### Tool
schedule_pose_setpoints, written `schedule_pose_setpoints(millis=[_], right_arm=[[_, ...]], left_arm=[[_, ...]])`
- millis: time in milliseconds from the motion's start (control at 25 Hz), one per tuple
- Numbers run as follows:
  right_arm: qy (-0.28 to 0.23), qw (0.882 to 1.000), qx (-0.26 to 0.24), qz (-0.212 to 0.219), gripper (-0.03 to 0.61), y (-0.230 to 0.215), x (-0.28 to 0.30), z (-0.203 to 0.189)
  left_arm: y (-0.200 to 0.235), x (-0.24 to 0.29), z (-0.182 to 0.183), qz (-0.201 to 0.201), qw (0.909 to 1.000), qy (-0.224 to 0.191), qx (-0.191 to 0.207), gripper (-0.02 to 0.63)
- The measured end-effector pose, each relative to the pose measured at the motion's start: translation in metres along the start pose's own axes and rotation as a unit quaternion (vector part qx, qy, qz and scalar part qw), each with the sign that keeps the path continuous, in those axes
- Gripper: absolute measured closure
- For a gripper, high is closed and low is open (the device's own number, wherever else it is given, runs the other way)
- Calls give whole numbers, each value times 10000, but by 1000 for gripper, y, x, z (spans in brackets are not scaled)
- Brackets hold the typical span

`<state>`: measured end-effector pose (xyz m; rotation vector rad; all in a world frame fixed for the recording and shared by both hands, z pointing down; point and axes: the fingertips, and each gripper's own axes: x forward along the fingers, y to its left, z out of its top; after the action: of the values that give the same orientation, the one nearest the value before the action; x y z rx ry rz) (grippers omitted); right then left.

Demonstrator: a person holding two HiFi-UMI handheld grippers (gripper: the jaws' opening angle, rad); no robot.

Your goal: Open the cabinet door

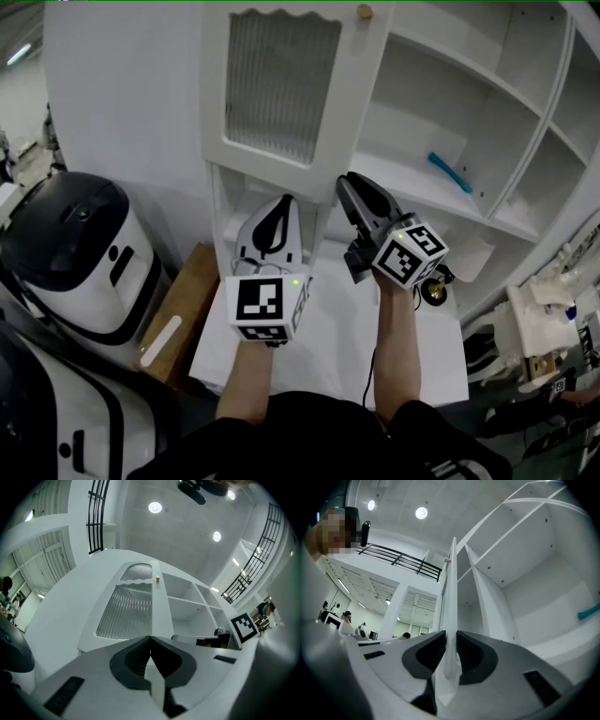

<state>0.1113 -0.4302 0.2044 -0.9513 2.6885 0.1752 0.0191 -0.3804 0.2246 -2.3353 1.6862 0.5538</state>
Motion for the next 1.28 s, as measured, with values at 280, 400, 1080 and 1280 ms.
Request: schedule_pose_setpoints(millis=[280,400,1080,1280], right_arm=[[-102,9999,43,44,495,19,-5,3],[-143,9999,62,55,495,24,-6,4],[-517,9972,336,420,503,63,-17,8],[-686,9941,612,582,506,70,-20,8]], left_arm=[[-3,-16,12,-23,9999,21,168,601],[-5,-19,14,-11,9997,84,215,600],[-11,-36,1,75,9977,480,469,600],[-6,-38,-4,133,9974,562,434,600]])
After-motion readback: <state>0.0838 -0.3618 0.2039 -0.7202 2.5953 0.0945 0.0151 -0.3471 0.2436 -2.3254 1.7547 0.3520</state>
